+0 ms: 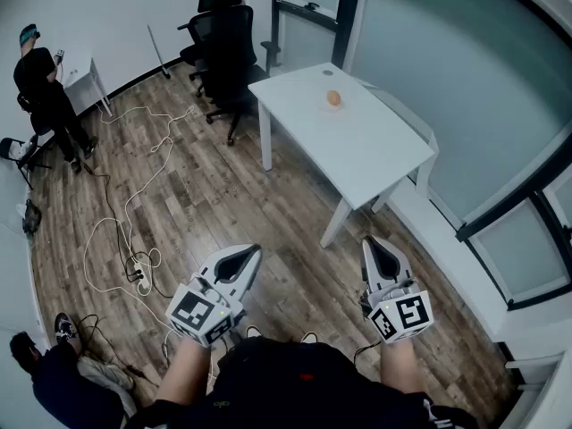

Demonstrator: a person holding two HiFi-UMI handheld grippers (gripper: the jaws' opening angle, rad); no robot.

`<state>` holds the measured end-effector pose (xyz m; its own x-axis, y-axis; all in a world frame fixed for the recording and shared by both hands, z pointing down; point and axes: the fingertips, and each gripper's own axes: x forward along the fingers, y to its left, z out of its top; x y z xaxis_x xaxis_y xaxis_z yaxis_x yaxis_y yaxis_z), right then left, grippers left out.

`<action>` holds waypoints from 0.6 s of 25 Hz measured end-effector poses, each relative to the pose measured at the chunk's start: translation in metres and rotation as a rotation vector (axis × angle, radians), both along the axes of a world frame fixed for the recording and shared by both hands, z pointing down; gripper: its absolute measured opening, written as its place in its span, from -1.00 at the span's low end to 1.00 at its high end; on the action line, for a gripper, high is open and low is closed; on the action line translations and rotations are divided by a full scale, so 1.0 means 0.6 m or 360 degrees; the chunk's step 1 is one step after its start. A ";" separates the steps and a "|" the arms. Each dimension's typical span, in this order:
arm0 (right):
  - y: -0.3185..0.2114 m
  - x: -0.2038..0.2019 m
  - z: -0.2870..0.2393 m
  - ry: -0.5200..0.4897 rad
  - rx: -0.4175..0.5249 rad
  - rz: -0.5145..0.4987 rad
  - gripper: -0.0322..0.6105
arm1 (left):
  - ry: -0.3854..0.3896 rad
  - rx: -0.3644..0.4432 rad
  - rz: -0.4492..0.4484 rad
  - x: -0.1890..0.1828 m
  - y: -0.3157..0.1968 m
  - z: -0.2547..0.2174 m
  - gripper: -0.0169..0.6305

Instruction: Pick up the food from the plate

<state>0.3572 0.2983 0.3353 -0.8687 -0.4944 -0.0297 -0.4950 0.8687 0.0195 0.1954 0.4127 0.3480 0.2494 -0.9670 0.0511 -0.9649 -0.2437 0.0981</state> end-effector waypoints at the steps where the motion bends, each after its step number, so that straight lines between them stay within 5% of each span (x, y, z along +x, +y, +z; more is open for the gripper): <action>1: 0.004 -0.005 -0.001 0.0002 0.0001 -0.0004 -0.80 | -0.0003 0.0004 0.0003 -0.003 0.004 -0.001 -0.88; 15: 0.042 -0.076 -0.001 0.0024 0.0037 -0.0100 -0.80 | 0.0022 0.0007 -0.0047 -0.058 0.040 0.008 -0.88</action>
<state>0.3115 0.3233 0.3349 -0.8985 -0.4381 -0.0274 -0.4390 0.8973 0.0473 0.1603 0.4365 0.3527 0.2212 -0.9742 0.0438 -0.9703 -0.2154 0.1103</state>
